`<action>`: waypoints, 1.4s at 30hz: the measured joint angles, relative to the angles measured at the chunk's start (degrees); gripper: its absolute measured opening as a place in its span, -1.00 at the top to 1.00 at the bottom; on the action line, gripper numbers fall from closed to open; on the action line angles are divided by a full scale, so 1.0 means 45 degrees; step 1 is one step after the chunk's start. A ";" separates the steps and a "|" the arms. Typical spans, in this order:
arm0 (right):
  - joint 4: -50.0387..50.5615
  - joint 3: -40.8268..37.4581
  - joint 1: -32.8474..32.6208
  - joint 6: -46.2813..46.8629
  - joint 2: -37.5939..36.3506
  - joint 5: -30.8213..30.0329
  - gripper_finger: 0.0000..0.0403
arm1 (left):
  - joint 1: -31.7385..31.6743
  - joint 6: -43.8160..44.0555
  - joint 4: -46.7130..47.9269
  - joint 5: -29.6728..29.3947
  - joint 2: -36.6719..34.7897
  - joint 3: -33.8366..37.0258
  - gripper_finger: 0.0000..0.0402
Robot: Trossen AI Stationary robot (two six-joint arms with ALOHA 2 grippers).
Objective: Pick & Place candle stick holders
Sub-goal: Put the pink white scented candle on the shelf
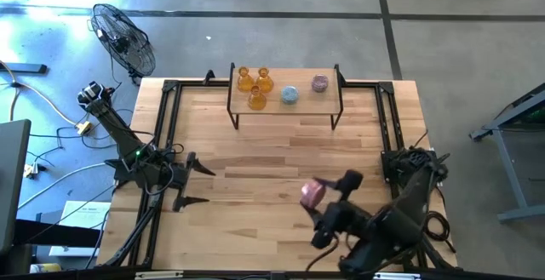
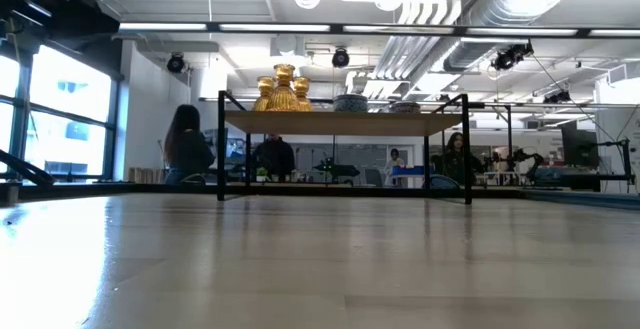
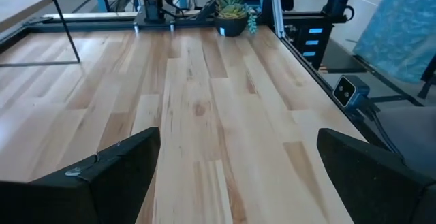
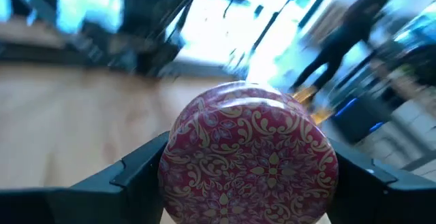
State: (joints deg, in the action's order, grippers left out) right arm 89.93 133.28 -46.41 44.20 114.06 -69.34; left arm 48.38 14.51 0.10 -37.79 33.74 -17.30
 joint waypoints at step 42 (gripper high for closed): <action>-1.0957 -2.1245 0.3856 -0.0619 -1.5382 -0.1452 -0.43 | -0.0009 -0.1709 -0.0021 -0.4872 -0.0068 0.0003 -0.93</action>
State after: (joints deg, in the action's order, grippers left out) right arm 40.62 37.68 -29.06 41.42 44.85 -75.87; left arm 48.34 6.82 0.01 -59.71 33.43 -17.29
